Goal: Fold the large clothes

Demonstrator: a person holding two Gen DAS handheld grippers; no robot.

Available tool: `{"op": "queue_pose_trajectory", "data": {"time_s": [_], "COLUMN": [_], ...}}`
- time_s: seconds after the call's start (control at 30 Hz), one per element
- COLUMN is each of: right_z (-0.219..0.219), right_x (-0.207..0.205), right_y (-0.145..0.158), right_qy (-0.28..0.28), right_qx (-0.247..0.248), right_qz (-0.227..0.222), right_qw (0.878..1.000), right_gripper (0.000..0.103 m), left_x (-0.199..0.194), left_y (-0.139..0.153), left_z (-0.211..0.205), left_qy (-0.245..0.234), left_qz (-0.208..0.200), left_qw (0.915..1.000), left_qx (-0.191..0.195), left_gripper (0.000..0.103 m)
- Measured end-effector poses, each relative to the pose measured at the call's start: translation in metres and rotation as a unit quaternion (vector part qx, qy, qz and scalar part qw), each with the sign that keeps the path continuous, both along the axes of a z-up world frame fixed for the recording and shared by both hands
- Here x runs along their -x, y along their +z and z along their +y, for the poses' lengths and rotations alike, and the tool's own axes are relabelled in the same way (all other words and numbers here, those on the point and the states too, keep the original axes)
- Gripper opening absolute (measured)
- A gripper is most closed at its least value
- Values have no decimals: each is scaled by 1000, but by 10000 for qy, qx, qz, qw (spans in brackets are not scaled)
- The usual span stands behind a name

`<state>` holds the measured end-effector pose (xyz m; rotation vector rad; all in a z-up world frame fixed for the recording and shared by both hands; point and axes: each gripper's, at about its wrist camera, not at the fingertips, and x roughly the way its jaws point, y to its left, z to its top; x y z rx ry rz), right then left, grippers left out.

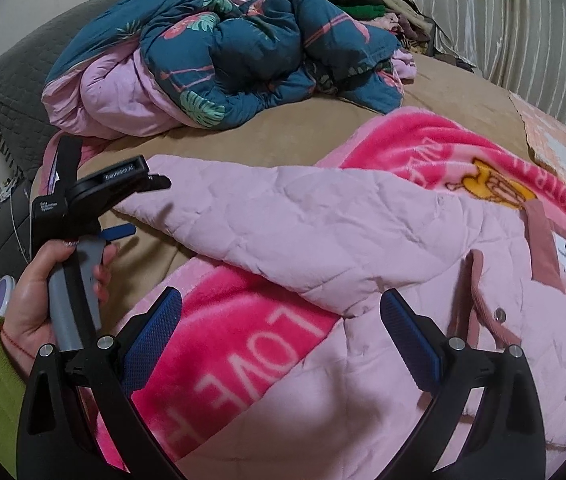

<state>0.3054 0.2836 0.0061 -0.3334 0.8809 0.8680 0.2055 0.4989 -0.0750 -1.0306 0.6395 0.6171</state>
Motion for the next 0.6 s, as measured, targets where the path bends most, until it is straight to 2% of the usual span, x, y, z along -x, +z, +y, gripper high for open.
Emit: {"op": "queue_pose_trajectory", "data": {"time_s": [0.07, 0.13, 0.23, 0.27, 0.3, 0.4, 0.5, 0.6], "right_z": [-6, -12, -24, -27, -31, -43, -58, -79], "right_x": [-2, -5, -13, -14, -16, -19, -21, -22], "right_y": [-1, -2, -4, -5, -5, -3, 0, 3], "right_qy": [-43, -98, -258, -297, -338, -442, -576, -729], "right_qx": [11, 9, -17, -23, -28, -36, -100, -214], "right_qz": [-12, -11, 67, 95, 131, 143, 153, 247], "right_qw": [10000, 10000, 9996, 9995, 9993, 9989, 9982, 9968], "right_gripper": [99, 99, 99, 99, 99, 99, 99, 99], "left_x": [-1, -1, 3, 3, 1, 2, 5, 6], "left_y": [-9, -20, -29, -28, -27, -29, -24, 10], "left_z": [6, 12, 17, 17, 16, 16, 16, 8], "left_qy": [104, 210, 352, 368, 353, 344, 307, 219], "left_qz": [91, 122, -24, 27, 125, 23, -196, -407], "left_qw": [9999, 9995, 9991, 9992, 9993, 9994, 9993, 9982], "left_qx": [13, 182, 247, 165, 39, 28, 90, -373], "left_gripper": [94, 94, 91, 80, 58, 23, 13, 10]}}
